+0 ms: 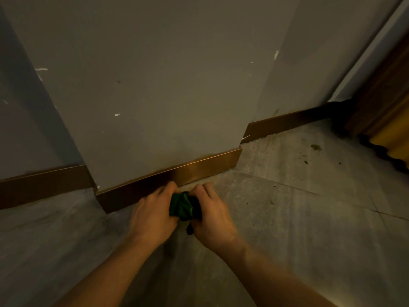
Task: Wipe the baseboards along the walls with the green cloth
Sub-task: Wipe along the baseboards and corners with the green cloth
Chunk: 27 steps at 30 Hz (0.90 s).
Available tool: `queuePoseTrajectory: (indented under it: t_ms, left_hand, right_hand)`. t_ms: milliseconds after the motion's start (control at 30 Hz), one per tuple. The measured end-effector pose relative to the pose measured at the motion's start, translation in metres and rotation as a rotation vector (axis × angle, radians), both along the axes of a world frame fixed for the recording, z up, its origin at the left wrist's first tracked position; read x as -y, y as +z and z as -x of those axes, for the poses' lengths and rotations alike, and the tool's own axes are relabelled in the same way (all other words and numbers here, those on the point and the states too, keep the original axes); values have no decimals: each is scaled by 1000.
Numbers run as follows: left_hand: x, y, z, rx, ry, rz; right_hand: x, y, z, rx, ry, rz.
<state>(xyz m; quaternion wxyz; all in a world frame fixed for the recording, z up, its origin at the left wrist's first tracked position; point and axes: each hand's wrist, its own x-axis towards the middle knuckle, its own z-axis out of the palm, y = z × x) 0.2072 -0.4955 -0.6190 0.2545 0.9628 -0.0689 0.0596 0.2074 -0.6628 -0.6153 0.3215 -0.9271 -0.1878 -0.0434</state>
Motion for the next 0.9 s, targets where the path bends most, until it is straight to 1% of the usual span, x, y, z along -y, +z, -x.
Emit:
queuePoseTrajectory:
  t_ms: [133, 200, 267, 300, 367, 500, 600, 667, 800, 867, 900]
  left_hand:
    - [23, -10, -4, -53, 71, 172]
    - [33, -19, -7, -76, 58, 266]
    - [36, -31, -14, -106, 29, 301]
    - [36, -39, -19, -119, 23, 289]
    - [33, -57, -31, -123, 30, 202]
    - [29, -98, -31, -177, -6, -76]
    - [30, -116, -20, -172, 26, -175]
    - [30, -120, -21, -148, 25, -210]
    - [31, -123, -23, -148, 8, -228]
    - [30, -124, -21, -162, 2, -229]
    - [29, -125, -20, -157, -2, -217]
  right_hand:
    - [3, -14, -3, 91, 13, 59]
    - [13, -19, -9, 119, 5, 82]
    - [23, -23, -18, 122, 28, 171]
    - [26, -25, -24, 116, 48, 228]
    - [32, -29, -40, 96, 54, 304]
    - [32, -30, -75, 82, -73, 330]
    - [18, -34, -93, 137, -19, 372]
    - [9, -38, -104, 164, 22, 413]
    - [3, -46, -119, 205, -13, 454]
    - [8, -51, -119, 201, -72, 442]
    - [11, -53, -119, 186, -137, 418]
